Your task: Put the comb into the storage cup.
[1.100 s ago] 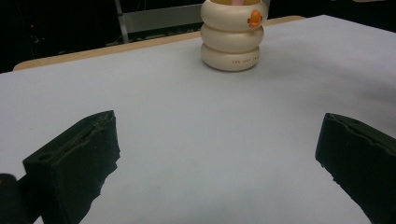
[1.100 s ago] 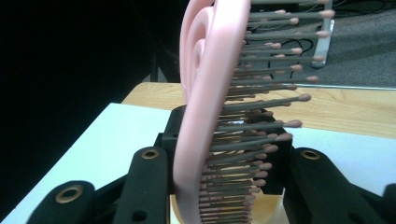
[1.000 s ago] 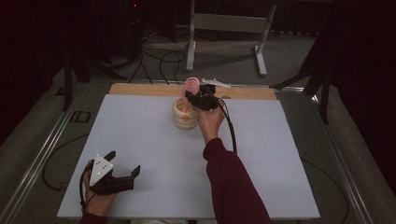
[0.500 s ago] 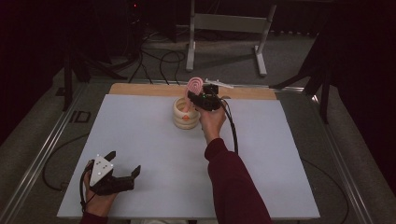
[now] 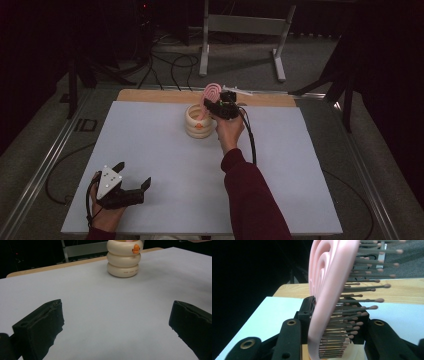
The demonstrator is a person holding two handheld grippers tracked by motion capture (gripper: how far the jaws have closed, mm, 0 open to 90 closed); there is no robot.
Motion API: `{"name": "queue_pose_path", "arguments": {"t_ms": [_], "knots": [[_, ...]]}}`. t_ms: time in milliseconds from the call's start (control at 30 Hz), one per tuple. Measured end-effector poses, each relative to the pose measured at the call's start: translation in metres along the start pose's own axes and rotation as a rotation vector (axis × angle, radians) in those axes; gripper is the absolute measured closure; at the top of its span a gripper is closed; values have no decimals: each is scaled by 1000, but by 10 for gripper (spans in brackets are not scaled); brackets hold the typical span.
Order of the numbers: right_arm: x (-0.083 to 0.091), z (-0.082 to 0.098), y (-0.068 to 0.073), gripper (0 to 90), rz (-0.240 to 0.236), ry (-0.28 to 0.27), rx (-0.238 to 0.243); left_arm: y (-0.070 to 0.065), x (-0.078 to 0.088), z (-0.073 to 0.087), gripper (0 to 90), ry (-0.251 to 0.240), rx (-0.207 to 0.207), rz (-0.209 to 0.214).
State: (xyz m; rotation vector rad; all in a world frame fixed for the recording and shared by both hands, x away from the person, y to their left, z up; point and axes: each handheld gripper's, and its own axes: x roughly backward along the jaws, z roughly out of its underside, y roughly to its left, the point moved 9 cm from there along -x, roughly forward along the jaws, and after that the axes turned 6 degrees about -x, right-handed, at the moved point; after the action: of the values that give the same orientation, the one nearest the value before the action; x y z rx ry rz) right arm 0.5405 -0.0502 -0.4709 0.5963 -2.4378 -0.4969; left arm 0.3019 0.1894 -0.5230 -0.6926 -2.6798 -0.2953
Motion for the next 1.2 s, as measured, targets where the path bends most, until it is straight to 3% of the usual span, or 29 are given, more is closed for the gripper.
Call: {"name": "queue_pose_path", "arguments": {"t_ms": [900,1200], "knots": [[5,1,-16,594,32,20,40,0,-1,1,2,6,-2,-1],[7,4,-18,550,12,38,71,-1,-1,1,3,7,-3,-2]]}}
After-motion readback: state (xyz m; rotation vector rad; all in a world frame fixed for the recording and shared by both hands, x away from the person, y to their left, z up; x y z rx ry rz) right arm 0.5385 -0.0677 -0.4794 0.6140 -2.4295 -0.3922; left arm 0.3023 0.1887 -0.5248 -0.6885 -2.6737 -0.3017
